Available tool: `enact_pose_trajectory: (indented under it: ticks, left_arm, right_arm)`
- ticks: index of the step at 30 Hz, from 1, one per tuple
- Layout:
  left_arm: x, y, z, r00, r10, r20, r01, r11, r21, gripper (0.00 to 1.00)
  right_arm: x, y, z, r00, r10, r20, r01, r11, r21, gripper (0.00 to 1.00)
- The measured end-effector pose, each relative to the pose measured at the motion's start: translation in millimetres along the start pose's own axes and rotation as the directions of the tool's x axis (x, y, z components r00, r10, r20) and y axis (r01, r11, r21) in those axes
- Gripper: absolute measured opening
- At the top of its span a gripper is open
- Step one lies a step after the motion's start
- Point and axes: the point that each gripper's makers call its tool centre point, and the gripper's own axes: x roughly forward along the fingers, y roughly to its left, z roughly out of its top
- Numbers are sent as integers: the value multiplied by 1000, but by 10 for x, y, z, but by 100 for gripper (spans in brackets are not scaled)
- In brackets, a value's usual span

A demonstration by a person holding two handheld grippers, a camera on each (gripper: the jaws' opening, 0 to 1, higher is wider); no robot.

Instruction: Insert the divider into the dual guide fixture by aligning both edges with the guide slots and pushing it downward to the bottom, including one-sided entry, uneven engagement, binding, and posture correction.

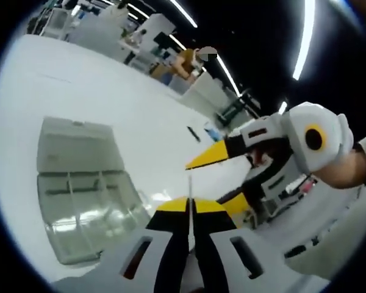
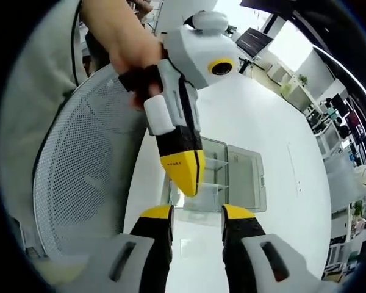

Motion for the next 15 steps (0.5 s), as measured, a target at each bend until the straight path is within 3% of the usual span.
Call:
enact_pose_trajectory:
  ticks: [15]
  left_arm:
    - [-51, -36, -40, 999, -40, -18, 42, 984, 173, 0]
  right_arm:
    - [-48, -4, -12, 996, 89, 16, -89, 996, 19, 15]
